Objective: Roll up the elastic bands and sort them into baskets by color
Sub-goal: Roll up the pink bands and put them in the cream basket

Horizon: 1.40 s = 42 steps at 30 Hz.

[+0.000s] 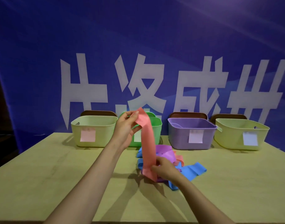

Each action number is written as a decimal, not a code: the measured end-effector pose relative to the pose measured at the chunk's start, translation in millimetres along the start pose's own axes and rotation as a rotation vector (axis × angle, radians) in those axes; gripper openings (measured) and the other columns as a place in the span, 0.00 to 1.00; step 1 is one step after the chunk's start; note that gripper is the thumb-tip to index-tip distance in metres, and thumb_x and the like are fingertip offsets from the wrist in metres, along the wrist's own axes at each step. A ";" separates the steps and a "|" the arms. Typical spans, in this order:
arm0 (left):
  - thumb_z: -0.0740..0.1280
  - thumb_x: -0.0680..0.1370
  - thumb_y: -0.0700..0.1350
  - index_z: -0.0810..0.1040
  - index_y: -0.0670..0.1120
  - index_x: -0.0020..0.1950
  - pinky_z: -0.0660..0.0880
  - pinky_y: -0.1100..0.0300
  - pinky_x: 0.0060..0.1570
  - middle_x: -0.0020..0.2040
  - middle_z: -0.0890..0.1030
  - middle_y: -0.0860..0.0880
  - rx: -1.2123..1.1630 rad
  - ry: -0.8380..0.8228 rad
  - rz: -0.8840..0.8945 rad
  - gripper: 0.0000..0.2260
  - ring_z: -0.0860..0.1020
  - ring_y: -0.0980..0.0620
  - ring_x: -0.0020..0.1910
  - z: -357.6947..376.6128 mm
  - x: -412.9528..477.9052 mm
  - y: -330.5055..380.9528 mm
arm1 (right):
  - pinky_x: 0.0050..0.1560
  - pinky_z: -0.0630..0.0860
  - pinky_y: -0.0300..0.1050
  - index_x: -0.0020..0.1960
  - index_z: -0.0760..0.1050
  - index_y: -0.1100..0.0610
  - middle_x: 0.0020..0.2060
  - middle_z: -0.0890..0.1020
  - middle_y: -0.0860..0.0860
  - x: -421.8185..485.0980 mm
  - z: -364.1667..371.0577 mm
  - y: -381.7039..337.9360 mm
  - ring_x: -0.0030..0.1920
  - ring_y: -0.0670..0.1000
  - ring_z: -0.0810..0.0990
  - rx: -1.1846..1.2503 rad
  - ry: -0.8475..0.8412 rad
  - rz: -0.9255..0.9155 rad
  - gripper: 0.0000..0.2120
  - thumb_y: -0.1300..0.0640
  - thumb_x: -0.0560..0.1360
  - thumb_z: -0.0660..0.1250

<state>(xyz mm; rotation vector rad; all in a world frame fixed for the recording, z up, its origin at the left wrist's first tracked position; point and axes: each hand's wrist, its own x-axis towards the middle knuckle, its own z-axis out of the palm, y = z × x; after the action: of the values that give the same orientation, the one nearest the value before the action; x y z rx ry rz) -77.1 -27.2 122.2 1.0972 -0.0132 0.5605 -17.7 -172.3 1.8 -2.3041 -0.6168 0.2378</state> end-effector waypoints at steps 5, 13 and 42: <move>0.63 0.79 0.40 0.75 0.44 0.50 0.77 0.58 0.43 0.46 0.80 0.46 -0.243 0.179 0.022 0.02 0.79 0.51 0.44 -35.6 5.3 -1.1 | 0.35 0.79 0.44 0.48 0.76 0.59 0.39 0.78 0.55 5.2 2.3 10.2 0.34 0.50 0.76 0.272 0.020 0.177 0.09 0.54 0.79 0.62; 0.63 0.79 0.41 0.74 0.48 0.51 0.72 0.51 0.57 0.63 0.75 0.43 -0.372 0.430 -0.207 0.03 0.76 0.47 0.51 -96.5 6.1 -32.7 | 0.38 0.82 0.54 0.46 0.80 0.64 0.39 0.82 0.60 1.2 -46.4 13.1 0.36 0.57 0.83 1.523 -0.119 0.247 0.13 0.67 0.62 0.75; 0.67 0.77 0.41 0.77 0.46 0.49 0.73 0.59 0.40 0.46 0.79 0.49 0.147 0.093 -0.039 0.02 0.77 0.53 0.43 -39.5 -6.8 -24.3 | 0.41 0.70 0.38 0.53 0.77 0.55 0.44 0.75 0.50 -16.4 -48.9 -20.8 0.45 0.51 0.71 -0.166 -0.263 0.144 0.14 0.47 0.80 0.57</move>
<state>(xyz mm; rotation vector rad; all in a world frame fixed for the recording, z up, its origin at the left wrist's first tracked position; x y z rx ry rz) -82.6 -4.8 81.4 1.2103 0.1317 0.5842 -22.9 -197.3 51.3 -2.5027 -0.6195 0.5845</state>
